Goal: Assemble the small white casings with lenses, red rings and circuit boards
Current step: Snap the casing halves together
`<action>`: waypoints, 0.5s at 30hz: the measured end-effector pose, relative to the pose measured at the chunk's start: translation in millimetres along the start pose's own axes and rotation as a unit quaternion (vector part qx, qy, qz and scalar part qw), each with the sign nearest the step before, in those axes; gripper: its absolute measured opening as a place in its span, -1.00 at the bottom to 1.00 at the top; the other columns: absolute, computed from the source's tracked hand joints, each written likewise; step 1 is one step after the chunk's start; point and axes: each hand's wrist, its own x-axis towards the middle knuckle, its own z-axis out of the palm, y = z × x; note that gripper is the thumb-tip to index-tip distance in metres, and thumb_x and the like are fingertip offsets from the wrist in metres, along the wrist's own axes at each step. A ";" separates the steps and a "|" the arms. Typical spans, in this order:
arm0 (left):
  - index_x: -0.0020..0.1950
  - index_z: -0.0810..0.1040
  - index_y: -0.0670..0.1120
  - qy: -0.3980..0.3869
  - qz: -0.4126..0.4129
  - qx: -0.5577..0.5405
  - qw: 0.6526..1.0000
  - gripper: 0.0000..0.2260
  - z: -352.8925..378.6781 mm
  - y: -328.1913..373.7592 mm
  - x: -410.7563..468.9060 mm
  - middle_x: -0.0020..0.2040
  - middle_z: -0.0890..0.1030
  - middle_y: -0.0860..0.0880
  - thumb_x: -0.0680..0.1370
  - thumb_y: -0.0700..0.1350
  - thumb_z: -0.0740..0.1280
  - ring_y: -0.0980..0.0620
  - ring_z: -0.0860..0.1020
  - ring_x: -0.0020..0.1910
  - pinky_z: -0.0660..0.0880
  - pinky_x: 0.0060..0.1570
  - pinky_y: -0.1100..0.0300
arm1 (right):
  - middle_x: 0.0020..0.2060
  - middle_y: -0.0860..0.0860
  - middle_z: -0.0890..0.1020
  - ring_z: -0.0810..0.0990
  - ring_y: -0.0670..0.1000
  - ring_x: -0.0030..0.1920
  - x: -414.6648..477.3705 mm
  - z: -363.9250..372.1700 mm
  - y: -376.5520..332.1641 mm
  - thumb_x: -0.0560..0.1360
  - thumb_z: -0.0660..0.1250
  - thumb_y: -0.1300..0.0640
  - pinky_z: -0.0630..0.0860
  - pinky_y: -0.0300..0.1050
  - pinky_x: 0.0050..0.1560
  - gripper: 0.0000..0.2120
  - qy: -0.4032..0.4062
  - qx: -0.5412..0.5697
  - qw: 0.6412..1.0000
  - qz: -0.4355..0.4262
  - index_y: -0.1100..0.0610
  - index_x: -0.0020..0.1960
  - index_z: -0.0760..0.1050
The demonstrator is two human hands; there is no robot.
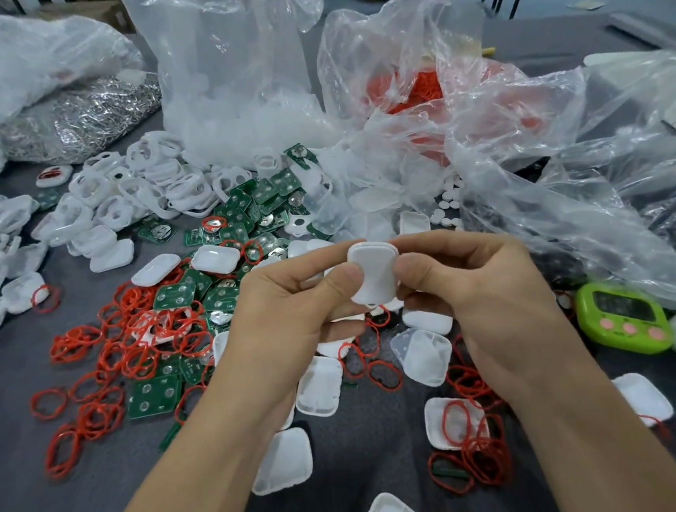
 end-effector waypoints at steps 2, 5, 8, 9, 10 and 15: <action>-0.01 0.77 0.17 0.010 0.008 0.017 1.000 -0.81 0.0 -1.1 0.6 -0.15 0.76 -0.08 0.46 -0.08 0.44 0.08 0.71 -0.25 0.64 -0.25 0.23 | -0.30 0.12 0.74 0.62 0.00 -0.34 -0.5 0.4 0.2 0.43 0.52 0.31 0.60 -0.19 -0.30 -0.90 0.012 -0.007 1.000 -0.006 0.13 -0.13 0.76; 0.02 0.77 0.13 0.033 0.024 0.046 0.998 -0.78 -1.2 -2.5 0.6 -0.16 0.76 -0.09 0.53 -0.19 0.45 0.05 0.71 -0.24 0.63 -0.26 0.25 | -0.29 0.10 0.75 0.65 0.04 -0.34 -1.2 1.1 1.9 0.43 0.55 0.29 0.63 -0.15 -0.28 -0.89 0.029 -0.042 0.998 -0.032 0.10 -0.13 0.76; 0.02 0.78 0.05 0.053 0.037 0.065 0.996 -0.82 -2.2 -2.7 0.2 -0.18 0.76 -0.10 0.51 -0.20 0.49 0.00 0.70 -0.23 0.62 -0.25 0.23 | -0.31 -0.02 0.75 0.71 0.00 -0.31 -1.5 2.3 4.8 0.46 0.55 0.21 0.68 -0.08 -0.20 -0.85 0.057 -0.120 0.989 -0.070 -0.04 -0.13 0.77; 0.03 0.78 0.03 0.059 0.042 0.072 0.995 -0.83 -2.3 -2.8 0.0 -0.19 0.76 -0.10 0.50 -0.20 0.50 -0.01 0.70 -0.23 0.62 -0.25 0.23 | -0.32 -0.06 0.75 0.71 -0.02 -0.30 -1.6 2.8 6.0 0.46 0.55 0.20 0.68 -0.06 -0.19 -0.85 0.064 -0.141 0.985 -0.081 -0.06 -0.13 0.77; 0.03 0.78 0.02 0.065 0.047 0.077 0.994 -0.83 -2.2 -2.9 -0.3 -0.20 0.76 -0.09 0.49 -0.19 0.52 0.00 0.70 -0.23 0.61 -0.25 0.22 | -0.32 -0.08 0.74 0.71 -0.04 -0.31 -1.5 3.4 7.2 0.47 0.54 0.19 0.67 -0.06 -0.18 -0.86 0.068 -0.153 0.982 -0.090 -0.05 -0.12 0.77; 0.02 0.78 0.01 0.078 0.065 0.083 0.991 -0.81 -1.6 -1.3 -1.5 -0.25 0.75 -0.09 0.45 -0.20 0.55 0.05 0.66 -0.30 0.59 -0.29 0.21 | -0.34 -0.08 0.74 0.70 -0.06 -0.33 -0.8 3.4 10.2 0.47 0.54 0.20 0.64 -0.10 -0.21 -0.89 0.077 -0.154 0.980 -0.102 0.00 -0.09 0.77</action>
